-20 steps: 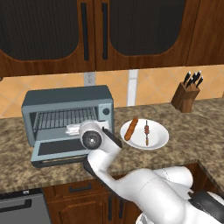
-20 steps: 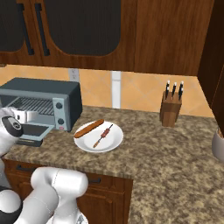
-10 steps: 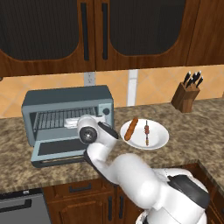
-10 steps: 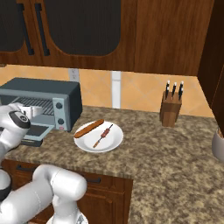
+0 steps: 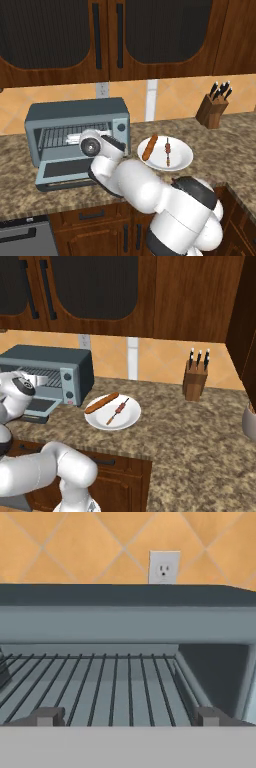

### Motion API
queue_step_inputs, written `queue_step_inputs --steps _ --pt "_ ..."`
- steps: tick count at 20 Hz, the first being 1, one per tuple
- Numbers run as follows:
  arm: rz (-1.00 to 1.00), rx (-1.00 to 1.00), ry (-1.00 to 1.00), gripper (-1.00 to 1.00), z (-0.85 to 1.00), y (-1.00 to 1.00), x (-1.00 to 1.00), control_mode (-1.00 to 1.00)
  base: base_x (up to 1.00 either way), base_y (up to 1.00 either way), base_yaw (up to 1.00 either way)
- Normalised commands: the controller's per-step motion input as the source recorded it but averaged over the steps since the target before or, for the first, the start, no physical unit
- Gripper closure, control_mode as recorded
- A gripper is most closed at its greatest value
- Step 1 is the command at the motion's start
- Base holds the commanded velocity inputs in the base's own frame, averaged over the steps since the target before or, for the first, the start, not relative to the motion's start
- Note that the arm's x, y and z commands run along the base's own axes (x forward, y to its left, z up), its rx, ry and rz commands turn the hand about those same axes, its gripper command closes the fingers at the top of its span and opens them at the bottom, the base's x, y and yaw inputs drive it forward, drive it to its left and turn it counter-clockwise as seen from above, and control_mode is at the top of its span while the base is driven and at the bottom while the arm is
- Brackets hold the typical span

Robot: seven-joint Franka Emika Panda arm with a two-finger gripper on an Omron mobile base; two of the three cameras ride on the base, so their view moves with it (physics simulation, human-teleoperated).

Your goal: Pick up the kebab skewer and baguette bread, and place them inside the toaster oven. Close the toaster oven door and start by setting the timer.

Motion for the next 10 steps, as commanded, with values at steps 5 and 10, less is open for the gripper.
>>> queue_step_inputs --steps 5,10 --pt "0.0 0.06 0.12 -1.0 -0.19 0.0 0.27 -1.0 0.0 0.0 0.0" --pt "0.0 0.03 0.05 -1.0 -0.13 0.01 0.31 -1.0 0.0 0.0 0.0"
